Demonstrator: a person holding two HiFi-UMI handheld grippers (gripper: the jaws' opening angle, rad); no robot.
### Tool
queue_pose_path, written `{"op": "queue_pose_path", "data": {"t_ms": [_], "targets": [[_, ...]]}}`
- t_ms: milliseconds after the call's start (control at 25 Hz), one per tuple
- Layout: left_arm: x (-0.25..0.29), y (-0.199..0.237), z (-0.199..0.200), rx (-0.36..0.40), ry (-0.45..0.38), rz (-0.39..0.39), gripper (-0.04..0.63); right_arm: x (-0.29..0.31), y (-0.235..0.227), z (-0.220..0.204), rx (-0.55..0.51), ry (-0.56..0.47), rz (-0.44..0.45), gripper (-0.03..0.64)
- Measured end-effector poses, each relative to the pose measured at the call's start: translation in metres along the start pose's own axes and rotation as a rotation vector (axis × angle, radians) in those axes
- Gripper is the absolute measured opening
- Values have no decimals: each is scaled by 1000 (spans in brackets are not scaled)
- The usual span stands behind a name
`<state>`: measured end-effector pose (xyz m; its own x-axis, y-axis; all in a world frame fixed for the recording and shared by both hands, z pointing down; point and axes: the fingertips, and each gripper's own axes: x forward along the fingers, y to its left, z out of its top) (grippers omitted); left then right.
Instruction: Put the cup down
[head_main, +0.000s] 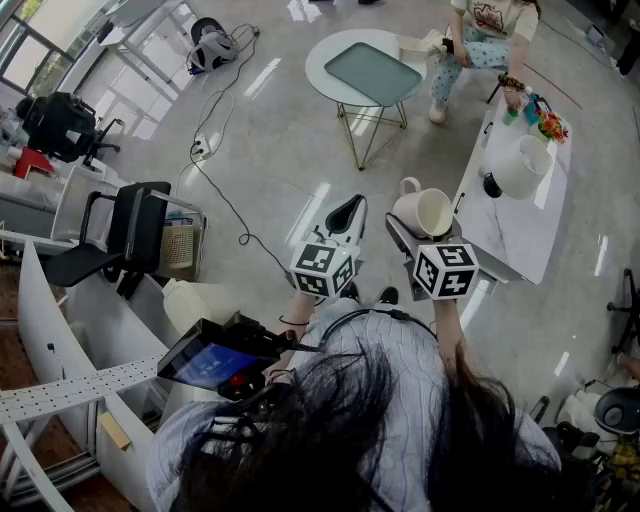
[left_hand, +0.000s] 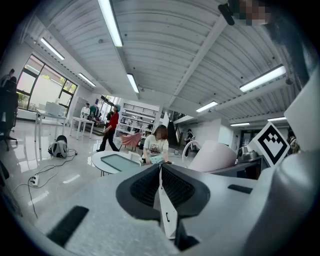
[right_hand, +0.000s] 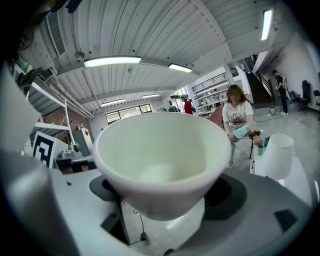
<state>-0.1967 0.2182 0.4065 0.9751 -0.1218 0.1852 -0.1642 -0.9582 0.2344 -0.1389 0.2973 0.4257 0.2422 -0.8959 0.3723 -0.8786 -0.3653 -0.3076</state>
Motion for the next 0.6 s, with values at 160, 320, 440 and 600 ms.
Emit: {"op": "queue_pose_path", "data": {"t_ms": [160, 320, 440, 600], "targets": [[-2, 3, 0, -10, -7, 13, 20, 1, 4, -1, -18, 9, 11, 440], [-4, 3, 1, -17, -9, 26, 20, 0, 5, 2, -25, 12, 19, 440], [-8, 4, 0, -20, -6, 36, 20, 0, 7, 3, -32, 14, 24, 440], [-5, 9, -1, -25, -4, 51, 20, 5, 4, 2, -61, 28, 23, 440]]}}
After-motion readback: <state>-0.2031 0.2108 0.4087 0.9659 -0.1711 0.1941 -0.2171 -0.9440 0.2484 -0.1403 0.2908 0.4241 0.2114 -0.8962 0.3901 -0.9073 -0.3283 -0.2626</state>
